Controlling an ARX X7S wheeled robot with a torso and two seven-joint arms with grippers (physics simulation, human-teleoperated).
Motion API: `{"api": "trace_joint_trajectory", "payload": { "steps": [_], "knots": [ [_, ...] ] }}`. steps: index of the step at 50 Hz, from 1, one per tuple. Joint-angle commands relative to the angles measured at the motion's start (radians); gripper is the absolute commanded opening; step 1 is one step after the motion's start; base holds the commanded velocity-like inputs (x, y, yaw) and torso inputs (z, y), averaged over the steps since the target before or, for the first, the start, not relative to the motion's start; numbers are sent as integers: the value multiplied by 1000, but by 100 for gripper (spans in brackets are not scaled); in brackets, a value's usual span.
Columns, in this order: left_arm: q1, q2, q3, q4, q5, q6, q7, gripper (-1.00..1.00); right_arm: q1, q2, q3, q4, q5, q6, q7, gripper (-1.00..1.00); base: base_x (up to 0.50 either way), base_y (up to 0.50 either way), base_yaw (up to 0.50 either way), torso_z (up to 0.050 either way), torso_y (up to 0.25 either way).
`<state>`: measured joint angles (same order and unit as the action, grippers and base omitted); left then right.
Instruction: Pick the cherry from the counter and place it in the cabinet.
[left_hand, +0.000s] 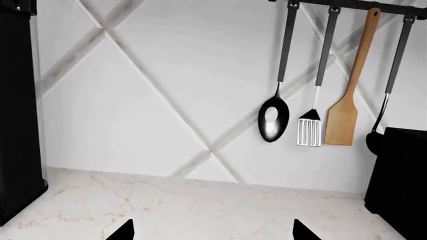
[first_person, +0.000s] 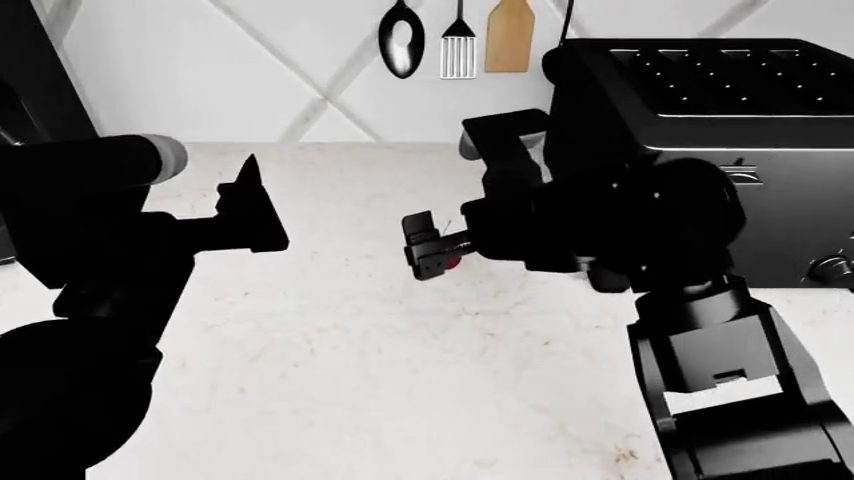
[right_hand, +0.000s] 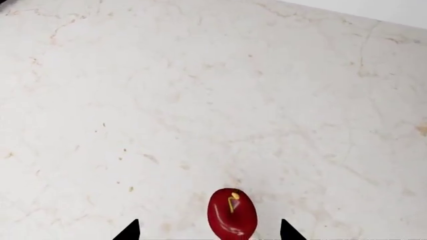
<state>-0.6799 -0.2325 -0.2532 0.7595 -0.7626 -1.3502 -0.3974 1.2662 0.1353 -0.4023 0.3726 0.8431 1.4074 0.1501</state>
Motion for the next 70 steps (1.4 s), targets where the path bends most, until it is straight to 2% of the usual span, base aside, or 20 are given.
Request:
{"api": "trace_joint_trajectory", "payload": {
  "steps": [1,5,15,37,56,70],
  "knots": [
    [-74,1,-11,-28,-31,-53,-26,100,17,1,-23,35,-1,-16,-13,100,0,0,0,0,0],
    [-84,0,-9,-34,-35,-56,-31,100,-3,14,2,-34,10,-22,24,100,0,0,0,0,0],
    [-84,-4,-7,-37,-44,-52,-39,100,-4,18,2,-43,20,-26,33,100,0,0,0,0,0],
    [-85,-11,-6,-40,-70,-48,-58,100,70,-24,-106,216,-69,-165,-53,100,0,0,0,0,0],
    [-80,-19,-1,-44,-87,-36,-72,100,42,-15,-217,176,-63,-157,-142,100,0,0,0,0,0],
    [-82,-25,8,-54,-95,-25,-80,100,82,-51,-250,334,-104,-222,-168,100,0,0,0,0,0]
  ]
}}
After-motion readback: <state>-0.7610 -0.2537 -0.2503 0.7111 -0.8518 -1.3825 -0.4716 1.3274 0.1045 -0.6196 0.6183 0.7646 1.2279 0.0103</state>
